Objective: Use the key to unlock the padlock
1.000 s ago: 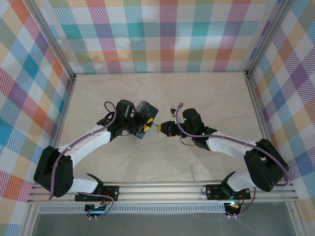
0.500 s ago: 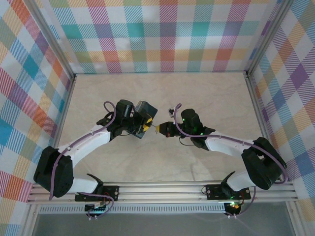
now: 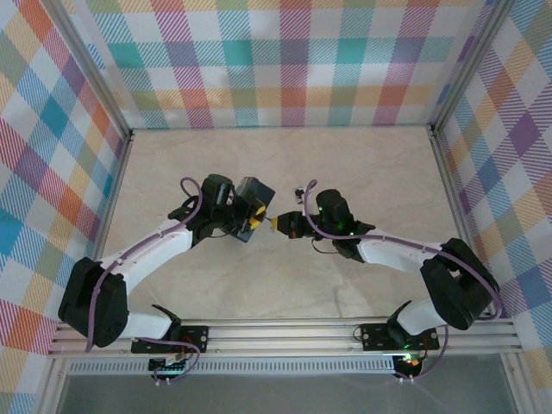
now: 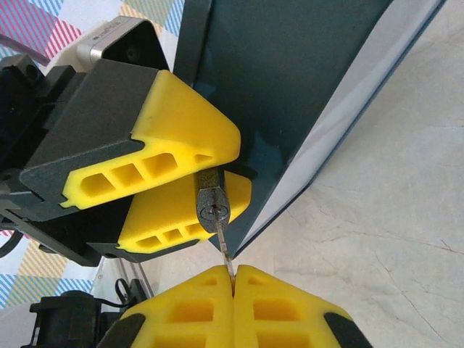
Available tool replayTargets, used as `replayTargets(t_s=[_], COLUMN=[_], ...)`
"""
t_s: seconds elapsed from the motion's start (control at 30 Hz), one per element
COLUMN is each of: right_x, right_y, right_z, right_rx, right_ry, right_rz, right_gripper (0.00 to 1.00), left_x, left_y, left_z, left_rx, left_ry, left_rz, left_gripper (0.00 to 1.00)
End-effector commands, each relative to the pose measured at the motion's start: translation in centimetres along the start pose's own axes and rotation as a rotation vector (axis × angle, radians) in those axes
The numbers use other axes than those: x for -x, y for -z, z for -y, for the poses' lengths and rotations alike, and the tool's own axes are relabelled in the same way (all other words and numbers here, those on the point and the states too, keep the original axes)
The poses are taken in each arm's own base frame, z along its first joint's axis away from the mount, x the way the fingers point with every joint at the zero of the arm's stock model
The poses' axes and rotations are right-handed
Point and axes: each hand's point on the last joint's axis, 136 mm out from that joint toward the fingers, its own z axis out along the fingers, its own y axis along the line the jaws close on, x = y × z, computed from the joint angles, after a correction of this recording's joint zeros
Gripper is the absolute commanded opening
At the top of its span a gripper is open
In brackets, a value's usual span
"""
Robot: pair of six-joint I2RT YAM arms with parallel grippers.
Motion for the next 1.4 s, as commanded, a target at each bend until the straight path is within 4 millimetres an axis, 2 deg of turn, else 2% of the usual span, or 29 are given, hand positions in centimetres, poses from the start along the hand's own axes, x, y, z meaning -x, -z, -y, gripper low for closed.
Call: replayTargets(t_s=[0.0, 0.27, 0.43, 0.6, 0.63, 0.67, 0.73, 0.77, 0.9, 1.0, 1.07, 1.1, 1.13, 1.2, 1.3, 1.37], right_x=[1.6, 1.8, 2.6, 3.2, 3.2, 3.2, 2.6, 2.2, 0.9, 0.5, 0.2, 0.1, 0.2, 0.6, 0.6, 0.7], right_y=[-0.1, -0.9, -1.0, -2.2, -2.1, -2.0, -1.6, -1.4, 0.5, 2.6, 3.6, 3.9, 4.0, 3.8, 3.4, 3.4], right_z=[-2.3, -4.2, -6.1, -8.5, -8.9, -9.0, -8.1, -7.3, -3.1, -0.3, 0.9, 1.2, 1.6, 1.8, 0.7, -0.9], right_rx=[0.070, 0.133, 0.210, 0.315, 0.327, 0.329, 0.273, 0.228, 0.017, -0.087, -0.171, -0.193, -0.219, -0.256, -0.215, -0.160], right_ry=[0.054, 0.117, 0.141, 0.150, 0.153, 0.159, 0.165, 0.166, 0.182, 0.194, 0.293, 0.359, 0.430, 0.601, 0.936, 1.100], right_rz=[0.043, 0.046, 0.059, 0.006, 0.000, 0.001, -0.020, -0.030, -0.048, -0.053, -0.070, -0.085, -0.088, -0.070, 0.006, 0.068], right_gripper=[0.00, 0.00, 0.00, 0.00, 0.03, 0.11, 0.26, 0.30, 0.44, 0.53, 0.51, 0.45, 0.40, 0.37, 0.37, 0.37], left_x=[-0.6, -1.6, -1.8, -2.0, -1.8, -1.5, -0.6, -0.1, 1.4, 1.6, 1.4, 1.3, 1.2, 0.7, -0.6, -1.3], left_y=[1.0, 0.5, 0.5, 0.5, 0.6, 0.8, 1.5, 1.9, 2.6, 2.7, 2.6, 2.5, 2.4, 2.1, 1.4, 1.3], left_z=[1.2, 1.8, 1.9, 2.9, 2.8, 2.6, 2.1, 1.8, 0.3, 0.0, 0.2, 0.2, 0.4, 0.9, 2.8, 2.8], left_rx=[-0.044, -0.048, -0.055, -0.078, -0.072, -0.066, -0.045, -0.034, -0.006, 0.003, 0.004, 0.009, 0.010, 0.007, -0.017, 0.022], left_ry=[-0.021, -0.039, -0.025, -0.021, -0.020, -0.020, -0.022, -0.021, 0.013, 0.015, 0.006, -0.001, -0.010, -0.032, -0.109, -0.156], left_rz=[-0.009, -0.039, -0.044, -0.051, -0.041, -0.029, 0.016, 0.039, 0.083, 0.081, 0.069, 0.057, 0.046, 0.013, -0.087, -0.141], left_gripper=[0.00, 0.00, 0.00, 0.00, 0.00, 0.00, 0.00, 0.00, 0.00, 0.00, 0.00, 0.00, 0.00, 0.00, 0.01, 0.02])
